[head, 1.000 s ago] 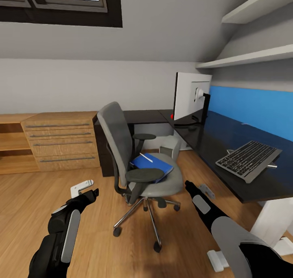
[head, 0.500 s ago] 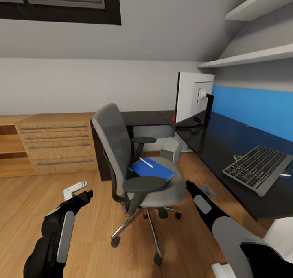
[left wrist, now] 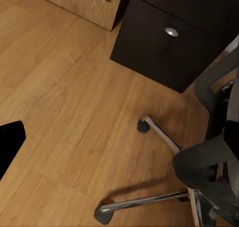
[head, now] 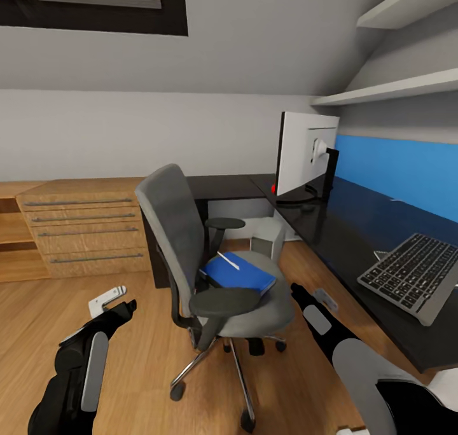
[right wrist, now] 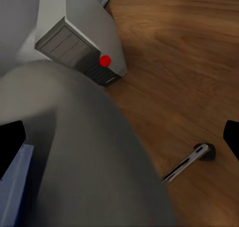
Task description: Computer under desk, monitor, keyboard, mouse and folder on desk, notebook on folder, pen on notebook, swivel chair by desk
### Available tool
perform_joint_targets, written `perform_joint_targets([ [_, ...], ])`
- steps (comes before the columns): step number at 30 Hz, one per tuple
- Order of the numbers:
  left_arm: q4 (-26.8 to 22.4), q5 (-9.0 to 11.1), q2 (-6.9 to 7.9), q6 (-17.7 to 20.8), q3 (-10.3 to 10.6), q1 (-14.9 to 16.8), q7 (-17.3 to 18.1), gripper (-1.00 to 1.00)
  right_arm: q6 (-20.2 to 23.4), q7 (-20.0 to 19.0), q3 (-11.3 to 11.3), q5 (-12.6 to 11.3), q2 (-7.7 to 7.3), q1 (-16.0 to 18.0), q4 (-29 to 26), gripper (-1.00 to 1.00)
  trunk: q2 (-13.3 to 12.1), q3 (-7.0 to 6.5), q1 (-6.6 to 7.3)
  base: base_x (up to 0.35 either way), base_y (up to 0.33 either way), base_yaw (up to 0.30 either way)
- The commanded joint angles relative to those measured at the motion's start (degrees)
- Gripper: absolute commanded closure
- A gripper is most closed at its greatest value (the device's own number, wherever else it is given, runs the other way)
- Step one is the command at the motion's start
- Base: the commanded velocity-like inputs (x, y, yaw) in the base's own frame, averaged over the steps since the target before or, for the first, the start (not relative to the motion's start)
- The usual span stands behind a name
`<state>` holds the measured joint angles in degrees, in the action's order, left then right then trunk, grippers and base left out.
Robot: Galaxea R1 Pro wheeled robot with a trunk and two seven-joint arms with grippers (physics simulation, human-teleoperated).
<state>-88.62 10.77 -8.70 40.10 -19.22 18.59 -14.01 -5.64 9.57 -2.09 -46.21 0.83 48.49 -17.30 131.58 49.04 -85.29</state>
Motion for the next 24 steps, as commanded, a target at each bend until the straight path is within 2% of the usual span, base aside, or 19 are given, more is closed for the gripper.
perform_joint_targets([
  [1,-0.10,0.63,-0.05,0.19,-0.17,0.04,-0.41,-1.00,-0.13,0.11,-0.23,-0.28,0.08,0.03,-0.03,-1.00,0.02,0.06,-0.01,0.254,0.000,0.000],
  [13,-0.10,0.72,-0.09,0.17,-0.38,0.04,-0.41,-1.00,-0.12,0.15,-0.31,-0.39,0.08,0.03,-0.10,-1.00,0.02,0.06,-0.01,0.274,0.000,0.000],
  [19,-0.23,0.74,-0.11,0.25,-0.32,0.04,-0.37,-1.00,-0.18,0.12,-0.85,-2.53,0.06,0.03,-0.09,-1.00,0.02,0.06,-0.01,0.067,0.000,0.000],
  [24,-3.17,0.75,-0.38,0.37,-0.26,0.04,-0.34,-1.00,0.39,0.17,-0.99,-3.97,0.05,0.03,0.02,-1.00,0.02,0.06,-0.01,0.008,0.000,0.000],
])
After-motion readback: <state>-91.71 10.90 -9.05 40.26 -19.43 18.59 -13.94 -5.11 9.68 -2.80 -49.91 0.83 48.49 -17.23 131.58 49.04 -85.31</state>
